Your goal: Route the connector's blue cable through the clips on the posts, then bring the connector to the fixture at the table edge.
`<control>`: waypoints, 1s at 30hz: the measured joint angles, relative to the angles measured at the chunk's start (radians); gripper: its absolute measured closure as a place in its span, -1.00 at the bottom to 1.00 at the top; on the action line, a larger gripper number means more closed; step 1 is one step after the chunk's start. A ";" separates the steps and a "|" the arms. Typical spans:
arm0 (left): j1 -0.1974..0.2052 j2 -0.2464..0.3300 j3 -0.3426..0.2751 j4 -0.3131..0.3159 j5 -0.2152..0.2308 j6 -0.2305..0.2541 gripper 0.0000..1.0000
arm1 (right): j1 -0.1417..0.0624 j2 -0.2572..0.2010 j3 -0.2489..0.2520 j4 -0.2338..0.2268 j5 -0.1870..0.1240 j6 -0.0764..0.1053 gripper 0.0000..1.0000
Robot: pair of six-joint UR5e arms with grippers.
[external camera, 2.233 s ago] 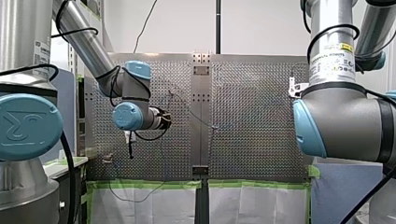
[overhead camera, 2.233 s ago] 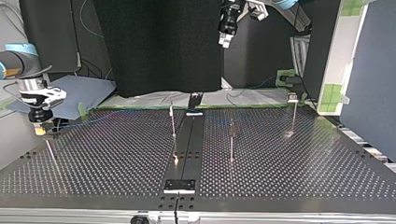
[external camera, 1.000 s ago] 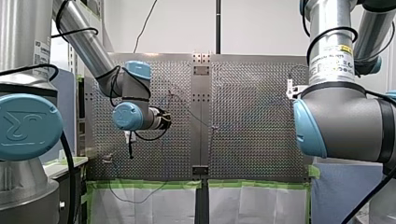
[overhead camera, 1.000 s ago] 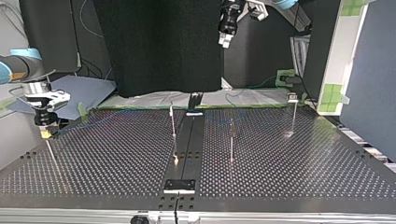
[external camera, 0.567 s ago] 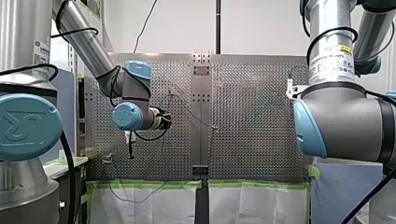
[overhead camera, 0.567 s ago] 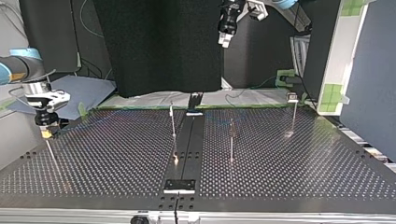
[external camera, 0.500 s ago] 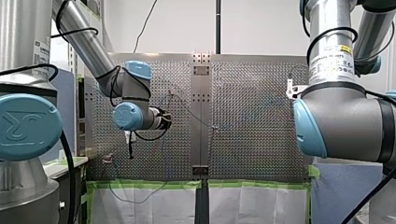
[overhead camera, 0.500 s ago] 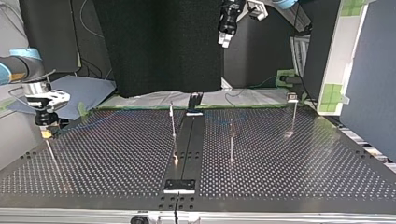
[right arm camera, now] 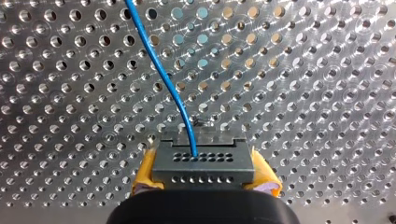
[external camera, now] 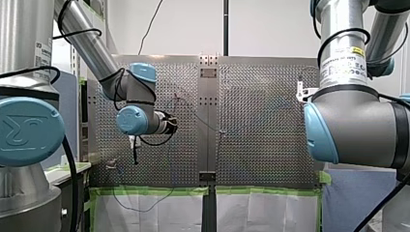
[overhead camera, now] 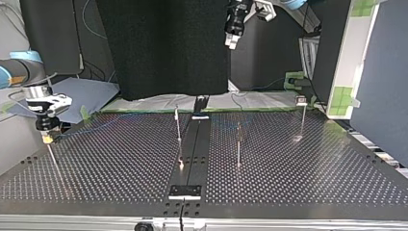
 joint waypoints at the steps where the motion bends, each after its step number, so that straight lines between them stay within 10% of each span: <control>1: 0.000 0.000 0.000 0.000 0.000 0.000 -1.00 | 0.000 0.001 -0.002 0.001 0.000 0.000 1.00; 30: 0.000 0.000 0.000 0.000 0.000 0.001 -1.00 | 0.010 0.008 -0.011 -0.008 0.008 -0.005 1.00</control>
